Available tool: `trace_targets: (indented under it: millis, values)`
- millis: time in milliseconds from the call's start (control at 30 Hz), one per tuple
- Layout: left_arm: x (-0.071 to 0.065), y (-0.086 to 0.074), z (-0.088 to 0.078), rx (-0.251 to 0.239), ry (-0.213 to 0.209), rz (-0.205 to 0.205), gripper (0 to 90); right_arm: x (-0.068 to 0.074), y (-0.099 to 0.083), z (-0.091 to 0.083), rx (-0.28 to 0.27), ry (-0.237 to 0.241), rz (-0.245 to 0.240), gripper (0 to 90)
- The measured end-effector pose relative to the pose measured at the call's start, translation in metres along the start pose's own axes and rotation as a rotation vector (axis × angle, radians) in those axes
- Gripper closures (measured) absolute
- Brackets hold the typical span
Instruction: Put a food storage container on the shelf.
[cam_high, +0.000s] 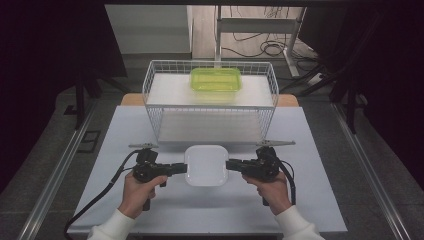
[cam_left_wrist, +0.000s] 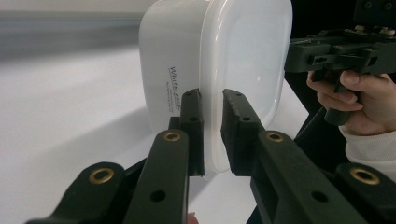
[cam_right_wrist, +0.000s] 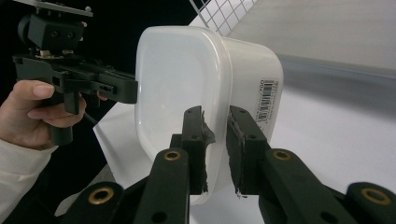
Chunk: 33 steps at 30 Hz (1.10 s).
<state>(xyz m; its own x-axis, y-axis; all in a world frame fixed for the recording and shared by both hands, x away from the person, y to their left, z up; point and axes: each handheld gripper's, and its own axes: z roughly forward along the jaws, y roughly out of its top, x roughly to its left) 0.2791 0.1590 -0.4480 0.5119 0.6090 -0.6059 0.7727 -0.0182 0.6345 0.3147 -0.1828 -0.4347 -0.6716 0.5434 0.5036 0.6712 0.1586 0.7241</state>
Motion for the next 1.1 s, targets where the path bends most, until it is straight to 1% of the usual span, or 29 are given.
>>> trace_targets:
  millis: [167, 300, 500, 600, 700, 767, 933, 1100]
  values:
    - [-0.003, 0.003, -0.001, -0.007, 0.000, 0.010, 79.4, 0.002, 0.003, -0.002, -0.007, 0.000, -0.004, 76.8]
    - [-0.006, 0.005, -0.002, -0.011, 0.002, 0.021, 79.3, 0.003, 0.005, -0.005, -0.012, -0.005, -0.021, 76.7]
    - [-0.005, 0.008, -0.003, -0.017, -0.001, 0.018, 79.3, 0.004, 0.009, -0.005, -0.016, -0.008, -0.035, 76.6]
    - [-0.007, 0.013, -0.005, -0.026, 0.002, 0.026, 79.3, 0.004, 0.012, -0.006, -0.018, -0.008, -0.037, 76.5]
    - [-0.012, 0.021, -0.008, -0.038, 0.005, 0.038, 79.4, 0.006, 0.019, -0.008, -0.029, -0.009, -0.043, 76.5]
    - [-0.015, 0.029, -0.011, -0.043, 0.006, 0.052, 79.4, 0.007, 0.024, -0.010, -0.039, -0.008, -0.045, 76.5]
    - [-0.023, 0.048, -0.018, -0.061, 0.008, 0.072, 79.4, 0.012, 0.043, -0.017, -0.070, -0.008, -0.066, 76.5]
    - [-0.029, 0.067, -0.025, -0.086, 0.007, 0.082, 79.3, 0.017, 0.063, -0.023, -0.096, -0.002, -0.080, 76.5]
